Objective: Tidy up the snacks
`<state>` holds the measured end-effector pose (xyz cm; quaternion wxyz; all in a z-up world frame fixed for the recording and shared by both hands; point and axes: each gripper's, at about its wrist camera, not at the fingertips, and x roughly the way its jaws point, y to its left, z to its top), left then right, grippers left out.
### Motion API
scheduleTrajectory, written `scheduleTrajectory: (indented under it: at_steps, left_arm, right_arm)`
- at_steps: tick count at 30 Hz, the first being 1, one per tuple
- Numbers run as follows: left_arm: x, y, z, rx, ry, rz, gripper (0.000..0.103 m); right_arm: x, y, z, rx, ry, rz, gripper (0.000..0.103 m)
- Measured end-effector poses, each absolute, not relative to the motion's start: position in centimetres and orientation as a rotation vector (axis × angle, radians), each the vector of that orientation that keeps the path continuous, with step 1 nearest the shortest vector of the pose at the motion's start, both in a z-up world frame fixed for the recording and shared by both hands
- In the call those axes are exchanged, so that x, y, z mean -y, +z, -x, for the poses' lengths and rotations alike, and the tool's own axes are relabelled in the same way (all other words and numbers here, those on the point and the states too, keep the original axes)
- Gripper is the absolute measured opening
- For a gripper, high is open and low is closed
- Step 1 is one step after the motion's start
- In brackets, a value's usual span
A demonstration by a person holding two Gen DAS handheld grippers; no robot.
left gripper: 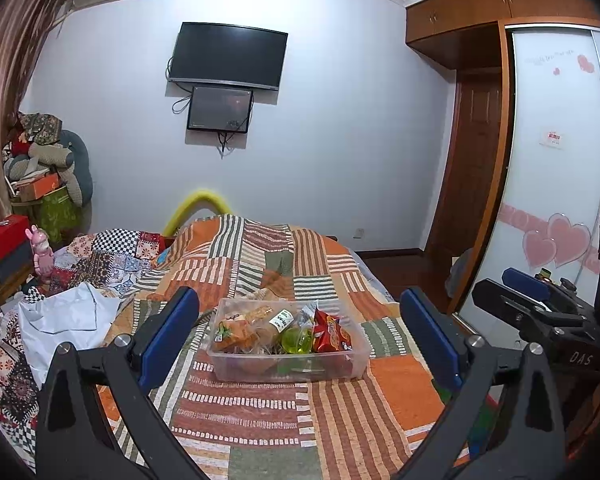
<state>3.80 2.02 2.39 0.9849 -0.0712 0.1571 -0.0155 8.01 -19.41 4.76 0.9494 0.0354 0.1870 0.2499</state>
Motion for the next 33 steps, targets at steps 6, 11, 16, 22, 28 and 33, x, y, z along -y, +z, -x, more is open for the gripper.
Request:
scheduleTrajectory:
  at_steps: [6,11,16,22,28,33]
  left_arm:
    - [-2.01,2.44,-3.61,-0.313,-0.03,0.14,0.102]
    - [-2.05,2.45,-3.62,-0.312,-0.03,0.14,0.102]
    - [-1.97,2.48,-3.69,-0.31,-0.03,0.135,0.102]
    - [-1.84,2.42,-3.78,-0.308,-0.026,0.134,0.102]
    - [-1.77,2.35,-3.94,-0.309,-0.034,0.13,0.102]
    - [-1.79,2.27,-3.9,-0.298,-0.056,0.127,0.102]
  right_arm:
    - [19.4,4.78,-7.99,-0.381,0.508,-0.072,0.103]
    - [19.42,4.85,-7.97,-0.379,0.507,-0.071,0.103]
    - [19.51,4.88,-7.97,-0.377,0.506,-0.073,0.103]
    - [19.5,4.91,-7.97,-0.377,0.505,-0.072,0.103]
    - [19.51,4.83,-8.01,-0.378,0.505,-0.072,0.103]
    - [19.76,4.91,-8.39,-0.385,0.496,-0.079,0.103]
